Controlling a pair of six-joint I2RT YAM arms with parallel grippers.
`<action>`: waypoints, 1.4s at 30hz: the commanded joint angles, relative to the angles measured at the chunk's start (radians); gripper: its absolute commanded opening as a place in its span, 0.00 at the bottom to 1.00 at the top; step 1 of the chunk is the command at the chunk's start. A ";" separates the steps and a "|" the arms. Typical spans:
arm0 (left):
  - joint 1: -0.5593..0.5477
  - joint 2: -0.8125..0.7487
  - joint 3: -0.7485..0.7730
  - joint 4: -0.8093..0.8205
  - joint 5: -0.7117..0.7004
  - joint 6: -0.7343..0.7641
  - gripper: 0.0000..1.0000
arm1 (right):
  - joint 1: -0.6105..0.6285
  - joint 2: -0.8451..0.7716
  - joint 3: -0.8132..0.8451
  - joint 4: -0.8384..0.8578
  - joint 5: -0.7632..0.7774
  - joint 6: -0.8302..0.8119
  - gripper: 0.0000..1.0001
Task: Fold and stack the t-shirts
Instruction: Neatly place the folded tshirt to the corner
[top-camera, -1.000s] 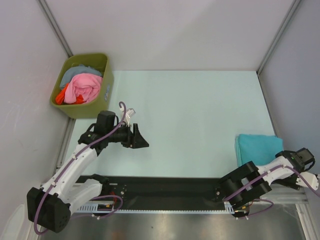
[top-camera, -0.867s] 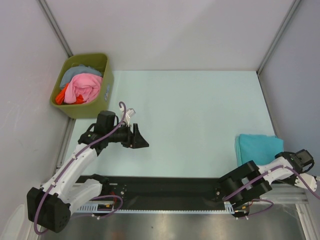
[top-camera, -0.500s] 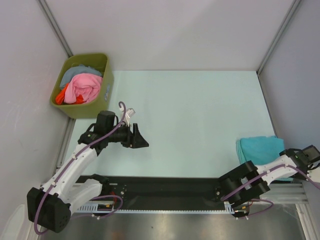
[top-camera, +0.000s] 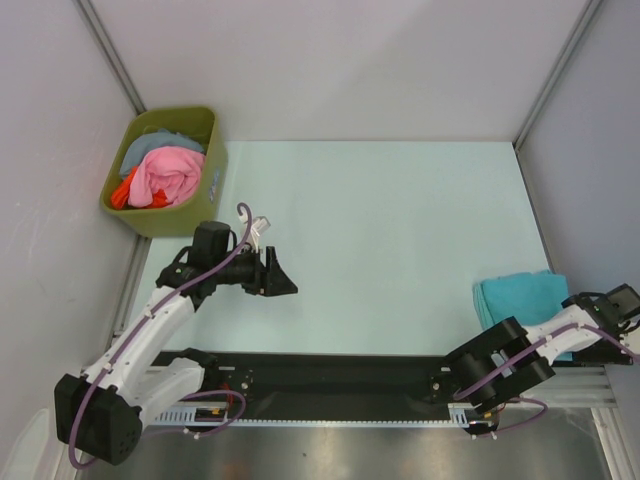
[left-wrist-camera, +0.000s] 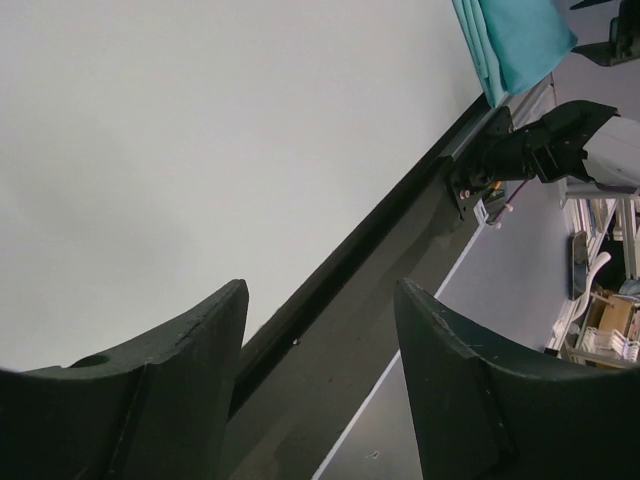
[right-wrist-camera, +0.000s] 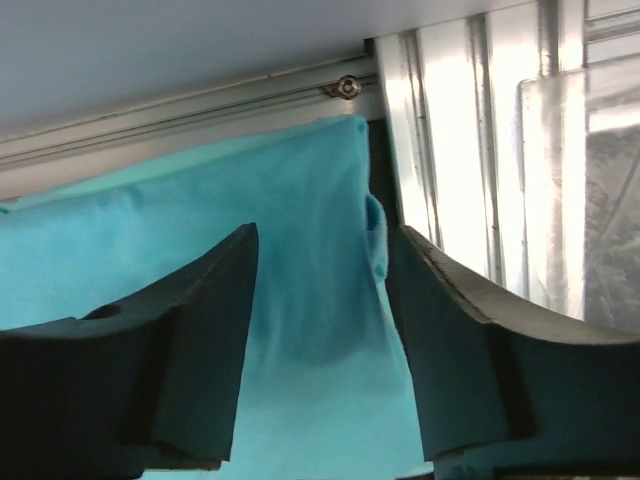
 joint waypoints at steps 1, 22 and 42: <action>0.013 0.003 0.027 0.023 0.011 0.020 0.66 | -0.002 0.014 0.100 -0.075 0.060 0.032 0.62; 0.038 0.032 0.016 0.052 0.032 0.000 0.66 | 0.557 -0.081 0.140 -0.574 -0.012 0.465 0.28; 0.047 0.014 0.047 0.003 0.009 -0.012 0.66 | 0.577 0.135 0.215 -0.620 0.320 0.503 0.12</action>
